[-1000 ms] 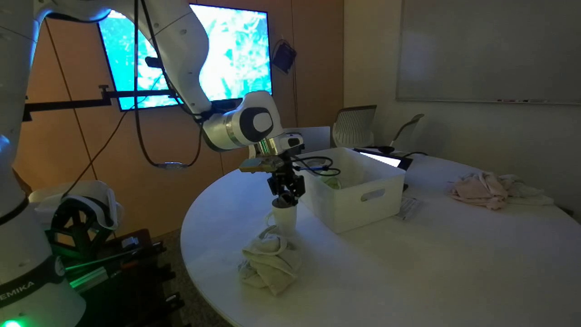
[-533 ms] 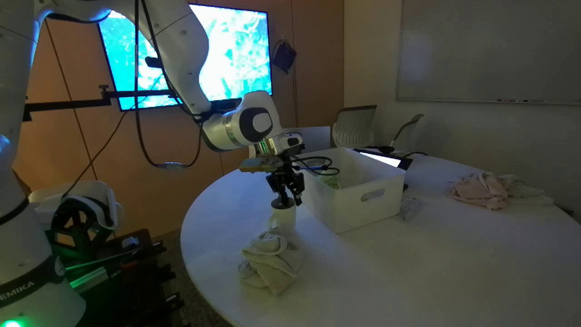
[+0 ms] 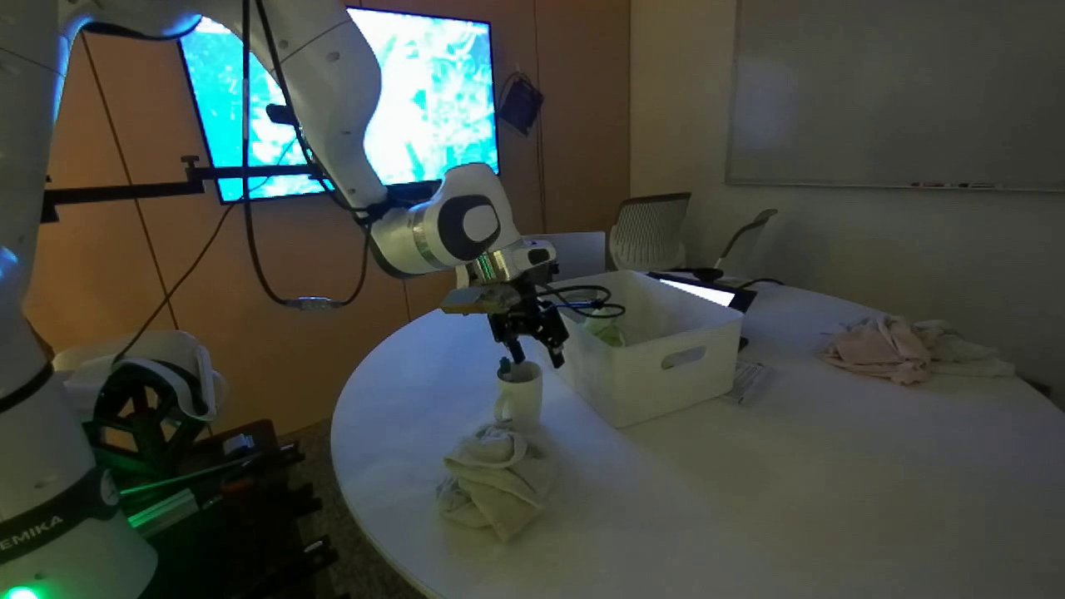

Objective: Put the cloths in the box and put the markers in the cup

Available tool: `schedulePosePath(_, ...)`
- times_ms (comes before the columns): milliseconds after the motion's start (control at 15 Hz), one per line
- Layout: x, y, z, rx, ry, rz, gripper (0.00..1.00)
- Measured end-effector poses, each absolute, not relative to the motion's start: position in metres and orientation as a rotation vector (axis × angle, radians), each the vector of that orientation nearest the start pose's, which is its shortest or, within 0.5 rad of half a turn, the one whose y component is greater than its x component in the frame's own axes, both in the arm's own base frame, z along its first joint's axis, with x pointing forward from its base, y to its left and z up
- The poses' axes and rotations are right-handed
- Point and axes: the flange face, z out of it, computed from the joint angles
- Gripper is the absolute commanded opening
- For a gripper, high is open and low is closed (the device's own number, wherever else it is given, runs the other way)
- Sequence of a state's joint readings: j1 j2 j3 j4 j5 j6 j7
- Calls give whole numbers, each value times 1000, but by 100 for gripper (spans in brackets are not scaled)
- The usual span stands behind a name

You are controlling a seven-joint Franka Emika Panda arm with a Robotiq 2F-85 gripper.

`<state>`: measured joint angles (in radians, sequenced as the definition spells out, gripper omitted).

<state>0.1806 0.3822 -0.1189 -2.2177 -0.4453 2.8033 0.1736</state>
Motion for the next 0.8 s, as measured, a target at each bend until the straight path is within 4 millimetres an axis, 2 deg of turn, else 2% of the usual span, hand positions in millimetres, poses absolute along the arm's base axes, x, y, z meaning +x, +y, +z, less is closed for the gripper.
schedulePosePath(200,562,34,233,-3304,-436,-397,100)
schedulePosePath(533,550,-14,261,-3321,-296,-418,100)
schedulePosePath(800,539,-48,263,-3331,-279,-261,100)
